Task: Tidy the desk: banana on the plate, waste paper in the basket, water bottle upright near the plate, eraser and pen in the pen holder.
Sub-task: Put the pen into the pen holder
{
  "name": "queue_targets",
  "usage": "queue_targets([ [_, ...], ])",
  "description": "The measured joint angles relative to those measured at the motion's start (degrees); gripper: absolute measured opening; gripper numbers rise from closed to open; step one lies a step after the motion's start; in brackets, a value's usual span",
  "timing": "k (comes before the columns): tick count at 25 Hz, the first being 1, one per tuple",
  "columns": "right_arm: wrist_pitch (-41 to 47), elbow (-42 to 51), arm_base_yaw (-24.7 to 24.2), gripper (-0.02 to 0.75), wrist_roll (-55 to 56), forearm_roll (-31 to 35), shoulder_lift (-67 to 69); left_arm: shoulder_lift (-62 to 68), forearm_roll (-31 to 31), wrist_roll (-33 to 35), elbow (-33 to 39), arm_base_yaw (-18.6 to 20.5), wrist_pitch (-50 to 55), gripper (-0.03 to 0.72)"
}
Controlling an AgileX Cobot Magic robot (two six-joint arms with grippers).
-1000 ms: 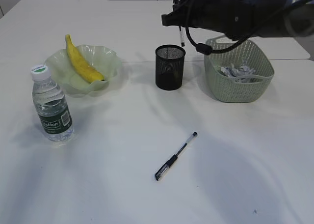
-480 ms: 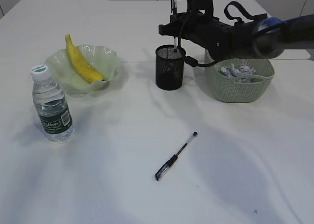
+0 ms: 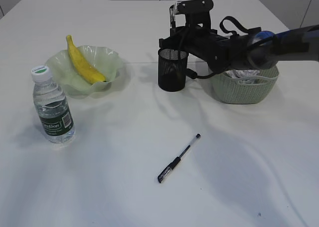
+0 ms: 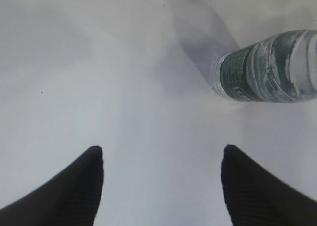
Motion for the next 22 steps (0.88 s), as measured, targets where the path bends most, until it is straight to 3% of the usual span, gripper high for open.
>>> queue_targets([
  [6, 0.88, 0.0, 0.0, 0.076, 0.24, 0.03, 0.73, 0.0, 0.2, 0.0, 0.0, 0.0, -0.31, 0.528],
  [13, 1.88, 0.0, 0.0, 0.262, 0.24, 0.03, 0.73, 0.0, 0.24, 0.0, 0.0, 0.0, -0.62, 0.528],
  [22, 6.8, 0.0, 0.0, 0.283, 0.24, 0.21, -2.69, 0.0, 0.34, 0.0, 0.0, 0.0, -0.74, 0.528],
])
